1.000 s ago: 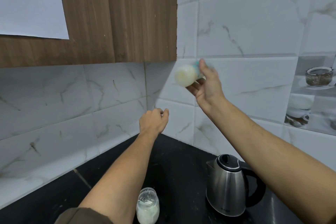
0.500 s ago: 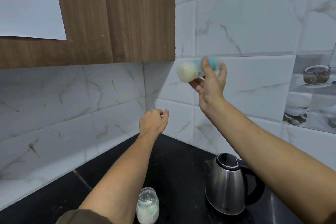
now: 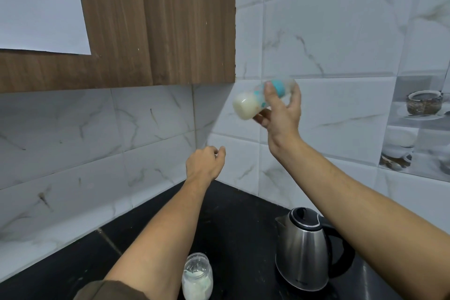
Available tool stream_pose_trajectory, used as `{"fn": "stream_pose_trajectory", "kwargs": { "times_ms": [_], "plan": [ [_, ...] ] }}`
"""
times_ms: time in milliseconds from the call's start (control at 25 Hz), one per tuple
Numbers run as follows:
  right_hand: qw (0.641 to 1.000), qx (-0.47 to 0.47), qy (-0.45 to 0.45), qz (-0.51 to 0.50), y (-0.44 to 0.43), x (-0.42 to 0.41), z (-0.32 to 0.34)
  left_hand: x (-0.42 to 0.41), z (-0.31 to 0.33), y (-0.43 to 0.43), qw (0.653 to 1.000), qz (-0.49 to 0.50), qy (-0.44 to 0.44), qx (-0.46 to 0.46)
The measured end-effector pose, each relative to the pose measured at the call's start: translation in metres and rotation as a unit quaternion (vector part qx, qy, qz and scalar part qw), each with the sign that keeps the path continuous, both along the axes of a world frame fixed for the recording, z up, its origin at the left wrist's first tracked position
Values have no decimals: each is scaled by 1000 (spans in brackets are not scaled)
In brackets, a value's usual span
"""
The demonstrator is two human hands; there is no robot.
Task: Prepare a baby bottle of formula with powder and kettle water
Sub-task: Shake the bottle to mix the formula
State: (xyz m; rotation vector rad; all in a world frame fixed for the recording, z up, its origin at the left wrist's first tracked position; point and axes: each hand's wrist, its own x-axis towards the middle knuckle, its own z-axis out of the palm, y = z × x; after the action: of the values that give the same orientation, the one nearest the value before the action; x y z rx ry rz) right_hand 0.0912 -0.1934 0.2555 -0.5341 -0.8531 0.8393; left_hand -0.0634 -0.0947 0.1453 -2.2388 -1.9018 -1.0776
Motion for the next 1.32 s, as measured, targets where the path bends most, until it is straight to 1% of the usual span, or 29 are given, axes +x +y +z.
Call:
{"fn": "stream_pose_trajectory", "kwargs": {
  "times_ms": [40, 80, 120, 160, 200, 240, 280, 320, 360, 440, 520, 560, 600, 640, 720, 760, 800, 840, 920, 960, 1000, 1040, 1160, 1200, 1240, 1280, 1320],
  "plan": [
    [998, -2, 57, -13, 4, 2, 3, -2, 0, 1, 1000, 5, -3, -6],
    [997, -4, 72, -11, 5, 4, 4, -5, 0, 2, 1000, 9, -4, -11],
    [999, -10, 40, 3, 5, 5, 4, -6, 0, 3, 1000, 9, -4, -11],
    [999, -17, -26, 33, 2, 6, 3, -6, 0, 4, 1000, 7, -2, -8],
    [990, -20, -116, 71, -3, 5, 1, -5, 0, 4, 1000, 4, 1, -5],
    [974, -19, -200, 102, -7, 4, -3, -4, 0, 3, 1000, 3, 6, -5],
    [960, -12, -253, 117, -8, 3, -7, -2, 1, 2, 1000, 3, 8, -4],
    [959, -11, -257, 121, -8, 2, -8, -1, 2, 2, 1000, 2, 8, -6],
    [969, -20, -218, 113, -5, 2, -9, -1, 1, 3, 1000, -1, 7, -5],
    [992, -64, -75, 83, 7, 3, -8, -2, -3, 5, 1000, -1, 6, -3],
    [988, -110, 75, 77, 17, 6, -4, -5, -4, 6, 1000, 7, 6, -6],
    [981, -120, 119, 95, 18, 7, -3, -6, -4, 8, 1000, 9, 8, -7],
    [976, -131, 123, 120, 16, 5, -4, -6, -4, 9, 1000, 9, 10, -6],
    [974, -143, 85, 151, 10, 5, -2, -5, -3, 10, 1000, 10, 13, -3],
    [967, -128, -73, 210, 0, 3, -2, -2, -3, 9, 1000, 10, 19, -2],
    [960, -107, -132, 222, -3, 2, -3, -1, -4, 9, 1000, 9, 19, -3],
    [961, -97, -147, 214, -4, 1, -3, -2, -5, 10, 1000, 10, 18, -4],
    [967, -104, -120, 198, -3, 0, 0, -2, -6, 10, 1000, 10, 16, -4],
    [975, -146, 15, 167, 4, 3, 6, -4, -6, 9, 1000, 12, 14, -2],
    [971, -155, 70, 167, 7, 4, 7, -4, -6, 9, 1000, 14, 13, 0],
    [967, -160, 84, 179, 9, 5, 6, -5, -5, 10, 1000, 14, 12, 0],
    [966, -166, 49, 192, 8, 5, 5, -5, -5, 11, 1000, 14, 13, 0],
    [952, -145, -127, 236, 5, 5, -4, -4, -5, 12, 1000, 15, 20, 0],
    [951, -132, -148, 239, 4, 5, -4, -4, -4, 12, 1000, 15, 22, -2],
    [956, -127, -134, 228, 4, 5, -3, -3, -4, 11, 1000, 15, 23, -3],
    [966, -129, -89, 206, 6, 6, -1, -3, -4, 11, 1000, 15, 25, -3],
    [973, -137, -20, 183, 11, 7, 1, -3, -4, 10, 1000, 15, 26, -3]
  ]
}}
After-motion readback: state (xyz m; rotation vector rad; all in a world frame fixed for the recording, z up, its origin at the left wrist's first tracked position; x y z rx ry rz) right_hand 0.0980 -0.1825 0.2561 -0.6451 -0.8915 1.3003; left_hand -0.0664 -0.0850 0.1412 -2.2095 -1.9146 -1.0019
